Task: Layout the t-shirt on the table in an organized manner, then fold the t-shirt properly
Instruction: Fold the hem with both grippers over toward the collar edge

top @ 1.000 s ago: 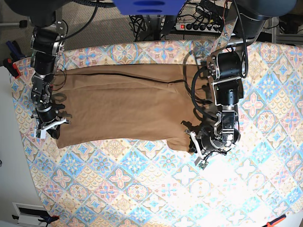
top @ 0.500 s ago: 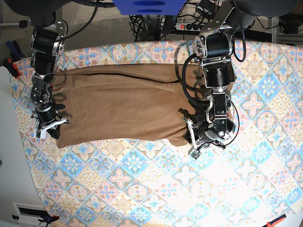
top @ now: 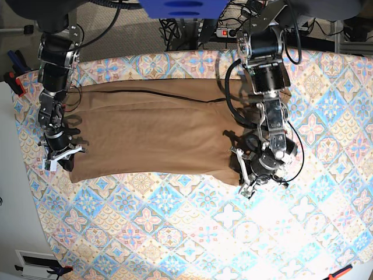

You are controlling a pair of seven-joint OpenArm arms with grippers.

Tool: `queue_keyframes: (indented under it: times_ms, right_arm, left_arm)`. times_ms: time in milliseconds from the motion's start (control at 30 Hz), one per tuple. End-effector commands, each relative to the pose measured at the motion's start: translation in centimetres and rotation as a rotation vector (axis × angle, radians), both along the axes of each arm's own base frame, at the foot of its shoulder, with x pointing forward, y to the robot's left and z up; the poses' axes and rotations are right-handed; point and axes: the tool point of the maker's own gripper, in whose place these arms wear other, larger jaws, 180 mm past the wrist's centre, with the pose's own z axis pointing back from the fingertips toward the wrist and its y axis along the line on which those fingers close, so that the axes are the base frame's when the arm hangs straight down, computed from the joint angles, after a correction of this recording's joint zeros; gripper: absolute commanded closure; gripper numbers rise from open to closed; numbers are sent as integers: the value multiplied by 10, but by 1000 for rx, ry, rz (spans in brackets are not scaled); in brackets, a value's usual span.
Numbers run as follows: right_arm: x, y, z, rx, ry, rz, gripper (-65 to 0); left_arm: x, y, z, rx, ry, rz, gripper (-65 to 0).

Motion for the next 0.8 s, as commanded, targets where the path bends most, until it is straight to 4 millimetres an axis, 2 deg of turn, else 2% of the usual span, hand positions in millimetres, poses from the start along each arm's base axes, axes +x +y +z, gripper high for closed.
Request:
queue_keyframes:
  times_ms: [0,133,167,233,367,500,633,700,767]
  right_arm:
    - [-11,8,-16,-33,120,59,0]
    - [27,11,49,-115,-50,100,0]
    - [30,12,56,-127,-54,109,0]
    - [33,23,60,-123,-47,123,0]
    - [22,30,58,-139,-43,141,0]
    - [23,39,69,-146,-81,152,0]
    - [8,19,71,-115,-101,59,0]
    - [8,9,81,-117,-130,27,0]
    - [5,9,81,-101,-139,6,0]
  left_arm:
    - [9,-1,22,-5,-70,1,0]
    - [-5,-2,34,10,-115,4,0]
    - [-9,-4,35,13,-121,0,0]
    - [-15,-2,36,20,-127,4,0]
    - [-31,2,38,34,-140,16,0]
    - [-44,5,37,44,-138,21,0]
    - [-55,8,38,57,-142,28,0]
    - [-62,10,43,67,-156,31,0]
    - [-68,10,46,74,-163,29,0]
